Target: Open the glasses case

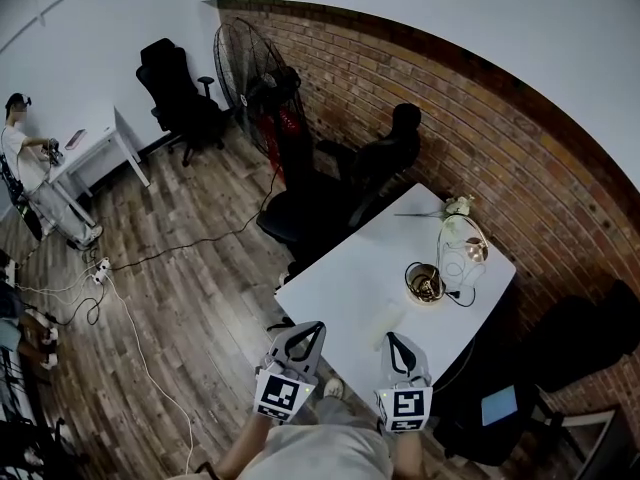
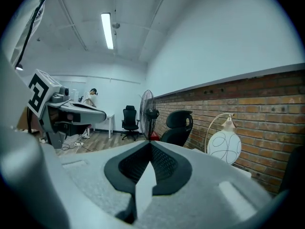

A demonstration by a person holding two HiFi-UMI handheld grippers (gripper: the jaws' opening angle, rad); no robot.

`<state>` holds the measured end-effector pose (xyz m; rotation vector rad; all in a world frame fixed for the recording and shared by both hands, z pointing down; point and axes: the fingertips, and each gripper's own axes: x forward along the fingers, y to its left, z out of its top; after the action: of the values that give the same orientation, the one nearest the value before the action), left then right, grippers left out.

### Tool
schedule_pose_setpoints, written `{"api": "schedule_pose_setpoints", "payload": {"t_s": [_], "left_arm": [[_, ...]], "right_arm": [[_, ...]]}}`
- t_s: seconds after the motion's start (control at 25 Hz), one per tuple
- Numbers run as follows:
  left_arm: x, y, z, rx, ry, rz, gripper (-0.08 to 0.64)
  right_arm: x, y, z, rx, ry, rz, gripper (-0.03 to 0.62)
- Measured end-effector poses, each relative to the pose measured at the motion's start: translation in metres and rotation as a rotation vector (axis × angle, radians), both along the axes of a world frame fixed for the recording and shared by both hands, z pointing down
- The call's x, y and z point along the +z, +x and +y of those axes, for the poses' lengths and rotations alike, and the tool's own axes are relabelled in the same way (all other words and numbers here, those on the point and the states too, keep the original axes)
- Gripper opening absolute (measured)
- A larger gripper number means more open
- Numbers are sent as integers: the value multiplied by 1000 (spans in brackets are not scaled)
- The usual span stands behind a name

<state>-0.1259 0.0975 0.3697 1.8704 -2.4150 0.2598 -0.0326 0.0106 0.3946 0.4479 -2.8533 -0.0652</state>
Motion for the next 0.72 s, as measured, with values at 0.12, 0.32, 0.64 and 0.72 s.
{"api": "schedule_pose_setpoints", "payload": {"t_s": [0.12,0.32,0.64,0.72], "left_arm": [[-1,-12,-17,9,-11,-7,2],[-2,-29,-47,34,-33,-6,2],[10,-41,-84,69,-86,-17,2],[12,-43,-90,76,-91,-12,2]], "right_arm": [[2,-11,-17,3,-1,1,6],[2,-27,-46,23,-15,-3,6],[20,-37,-81,57,-71,-5,6],[22,-37,-88,67,-69,-5,6]]}}
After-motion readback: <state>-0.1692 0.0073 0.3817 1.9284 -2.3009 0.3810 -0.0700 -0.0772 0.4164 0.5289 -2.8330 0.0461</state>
